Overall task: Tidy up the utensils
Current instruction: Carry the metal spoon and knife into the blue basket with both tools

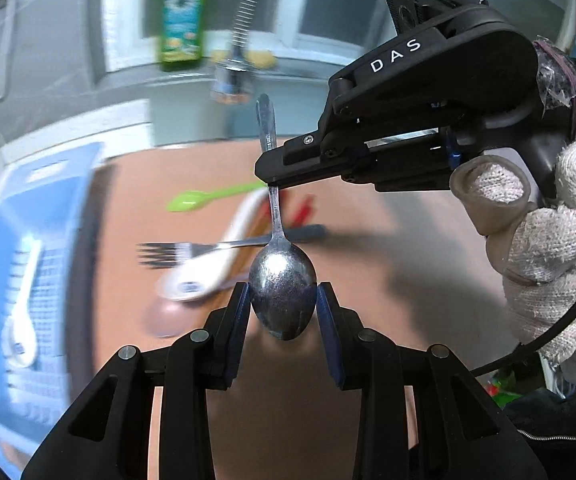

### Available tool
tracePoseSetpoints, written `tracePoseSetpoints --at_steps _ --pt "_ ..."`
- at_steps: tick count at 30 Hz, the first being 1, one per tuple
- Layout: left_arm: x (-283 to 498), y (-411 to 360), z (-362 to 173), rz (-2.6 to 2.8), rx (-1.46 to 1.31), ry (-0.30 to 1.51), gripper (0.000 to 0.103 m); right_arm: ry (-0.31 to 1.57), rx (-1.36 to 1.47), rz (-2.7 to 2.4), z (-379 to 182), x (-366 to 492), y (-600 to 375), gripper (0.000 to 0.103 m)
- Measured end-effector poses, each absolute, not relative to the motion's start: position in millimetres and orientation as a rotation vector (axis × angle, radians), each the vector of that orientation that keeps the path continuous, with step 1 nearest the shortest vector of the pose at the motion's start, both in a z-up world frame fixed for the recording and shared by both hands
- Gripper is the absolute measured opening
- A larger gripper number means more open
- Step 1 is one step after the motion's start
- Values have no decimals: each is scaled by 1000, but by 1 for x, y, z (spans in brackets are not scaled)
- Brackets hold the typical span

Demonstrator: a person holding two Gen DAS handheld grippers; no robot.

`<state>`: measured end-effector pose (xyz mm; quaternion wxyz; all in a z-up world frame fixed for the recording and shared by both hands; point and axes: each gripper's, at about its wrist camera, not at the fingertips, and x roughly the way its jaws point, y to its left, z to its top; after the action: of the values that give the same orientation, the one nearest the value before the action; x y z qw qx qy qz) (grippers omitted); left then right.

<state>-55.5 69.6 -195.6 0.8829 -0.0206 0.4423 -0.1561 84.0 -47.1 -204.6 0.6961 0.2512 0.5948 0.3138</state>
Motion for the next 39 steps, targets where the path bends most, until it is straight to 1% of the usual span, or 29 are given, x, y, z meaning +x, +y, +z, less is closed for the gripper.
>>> tracePoseSetpoints --at_steps 7,10,16,33,39 --pt "-63 153 -190 -169 -106 909 32 1344 472 833 -192 87 63 4" --pt "-55 185 -199 -118 -138 924 32 1373 437 871 -198 88 111 4" --pt "-49 223 -215 -48 -164 963 32 1433 382 884 -222 93 166 4" --pt "-36 263 -254 8 -219 1111 32 1577 261 809 -279 102 226 5" --pt "-38 267 -257 34 -234 1144 32 1588 212 804 -285 101 241 5"
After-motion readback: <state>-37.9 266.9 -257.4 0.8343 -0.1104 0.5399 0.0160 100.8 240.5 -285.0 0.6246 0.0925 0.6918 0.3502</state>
